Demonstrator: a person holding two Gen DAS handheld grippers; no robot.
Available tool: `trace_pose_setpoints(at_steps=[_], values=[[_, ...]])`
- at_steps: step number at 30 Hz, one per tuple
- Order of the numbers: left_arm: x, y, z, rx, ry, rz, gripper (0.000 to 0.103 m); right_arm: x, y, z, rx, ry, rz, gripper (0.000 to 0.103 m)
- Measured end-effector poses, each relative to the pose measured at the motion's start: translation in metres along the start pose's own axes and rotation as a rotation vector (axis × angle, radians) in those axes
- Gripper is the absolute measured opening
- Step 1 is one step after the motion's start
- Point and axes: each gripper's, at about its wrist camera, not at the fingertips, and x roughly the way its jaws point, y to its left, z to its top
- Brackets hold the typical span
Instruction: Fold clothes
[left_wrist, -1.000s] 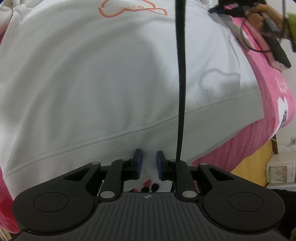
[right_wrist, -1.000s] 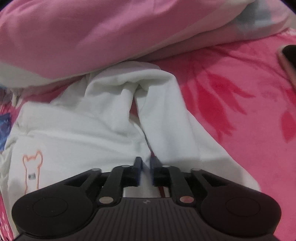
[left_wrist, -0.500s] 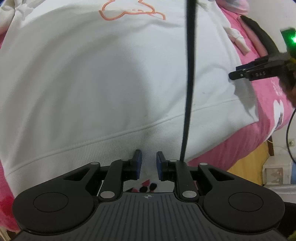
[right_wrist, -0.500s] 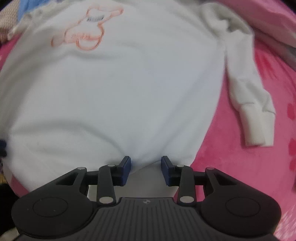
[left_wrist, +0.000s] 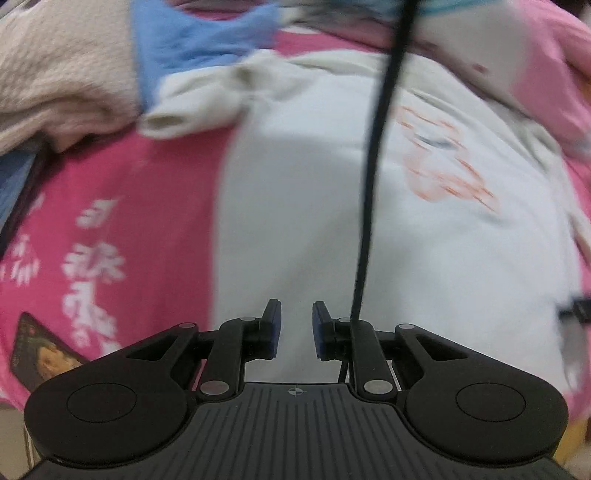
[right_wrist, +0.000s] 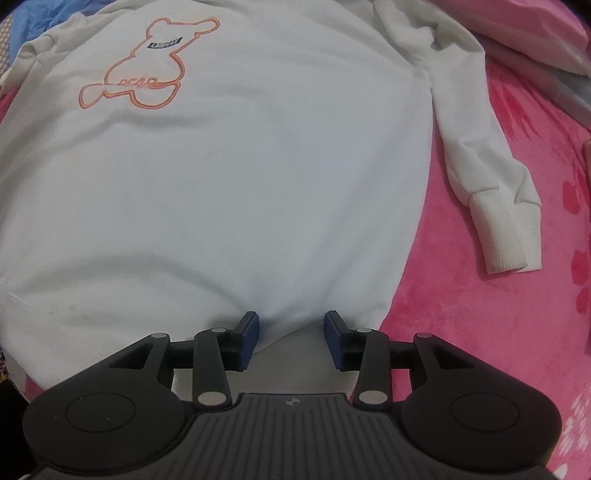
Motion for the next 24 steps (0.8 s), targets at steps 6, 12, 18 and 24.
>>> trace_pose_setpoints(at_steps=[6,12,18,24], values=[[0.027,0.042,0.021,-0.135,0.032,-0.017,0.020,-0.001,0.004,0.006,0.019,0.023,-0.019,0.042],[0.051,0.059,0.049,-0.163,0.019,-0.044,0.032,-0.003,0.011,0.017,0.048,0.041,-0.046,0.044],[0.069,0.067,0.067,-0.140,0.015,-0.045,0.042,-0.005,0.020,0.029,0.057,0.058,-0.072,0.045],[0.077,0.055,0.067,0.048,0.013,-0.047,0.042,-0.007,0.028,0.041,0.061,0.073,-0.086,0.045]])
